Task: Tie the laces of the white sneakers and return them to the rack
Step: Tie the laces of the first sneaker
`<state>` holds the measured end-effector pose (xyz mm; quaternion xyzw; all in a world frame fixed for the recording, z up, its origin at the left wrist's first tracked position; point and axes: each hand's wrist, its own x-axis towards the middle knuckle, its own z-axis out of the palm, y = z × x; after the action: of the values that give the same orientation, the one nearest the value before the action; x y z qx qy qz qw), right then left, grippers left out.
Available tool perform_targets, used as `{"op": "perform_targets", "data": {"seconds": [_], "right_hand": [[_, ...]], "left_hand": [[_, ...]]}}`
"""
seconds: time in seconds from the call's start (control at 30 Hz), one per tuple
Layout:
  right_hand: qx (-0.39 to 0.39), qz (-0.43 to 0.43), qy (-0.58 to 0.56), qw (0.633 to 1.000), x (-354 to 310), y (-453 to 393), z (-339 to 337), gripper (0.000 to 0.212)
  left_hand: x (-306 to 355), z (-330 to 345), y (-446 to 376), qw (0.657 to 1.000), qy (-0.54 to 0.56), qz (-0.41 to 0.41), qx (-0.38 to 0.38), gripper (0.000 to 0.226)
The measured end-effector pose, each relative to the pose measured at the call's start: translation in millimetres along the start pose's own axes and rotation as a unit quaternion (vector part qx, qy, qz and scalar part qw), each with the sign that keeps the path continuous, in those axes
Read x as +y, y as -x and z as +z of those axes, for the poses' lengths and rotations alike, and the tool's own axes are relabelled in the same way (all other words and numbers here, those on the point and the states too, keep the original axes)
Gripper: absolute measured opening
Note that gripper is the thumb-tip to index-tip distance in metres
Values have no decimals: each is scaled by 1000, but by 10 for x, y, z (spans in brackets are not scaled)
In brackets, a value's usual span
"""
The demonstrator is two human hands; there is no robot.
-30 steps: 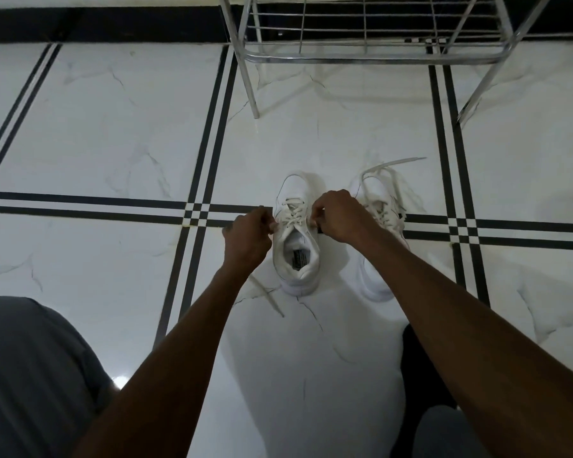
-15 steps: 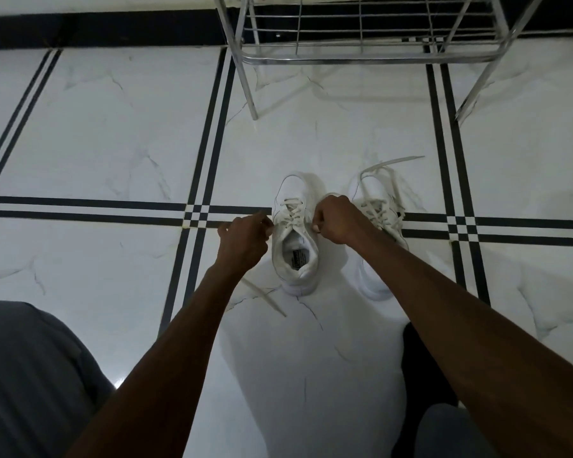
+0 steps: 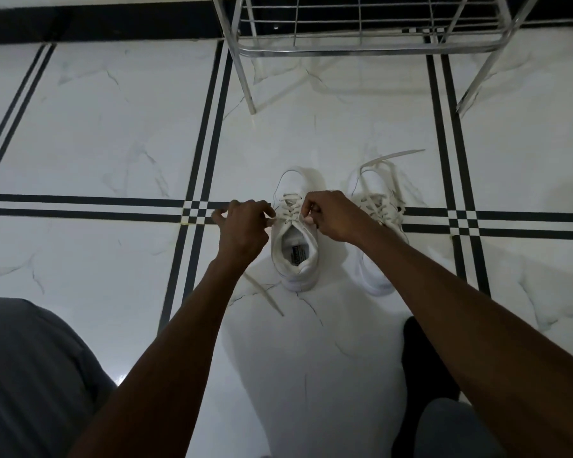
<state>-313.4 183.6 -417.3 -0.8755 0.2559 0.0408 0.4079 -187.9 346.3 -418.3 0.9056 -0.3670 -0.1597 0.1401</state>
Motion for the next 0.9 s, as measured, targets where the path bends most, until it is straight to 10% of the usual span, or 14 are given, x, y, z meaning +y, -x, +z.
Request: {"op": "perform_targets", "data": {"seconds": [0.4, 0.6, 0.9], "right_hand": [[85, -105, 192, 972, 65, 247, 165, 41], [100, -82, 216, 968, 107, 199, 235, 19], [-9, 40, 218, 975, -46, 126, 77, 23]], "left_hand": [[-142, 3, 80, 992, -117, 19, 35, 25], [-215, 80, 118, 996, -80, -7, 46, 29], [-300, 64, 45, 976, 197, -66, -71, 19]]}}
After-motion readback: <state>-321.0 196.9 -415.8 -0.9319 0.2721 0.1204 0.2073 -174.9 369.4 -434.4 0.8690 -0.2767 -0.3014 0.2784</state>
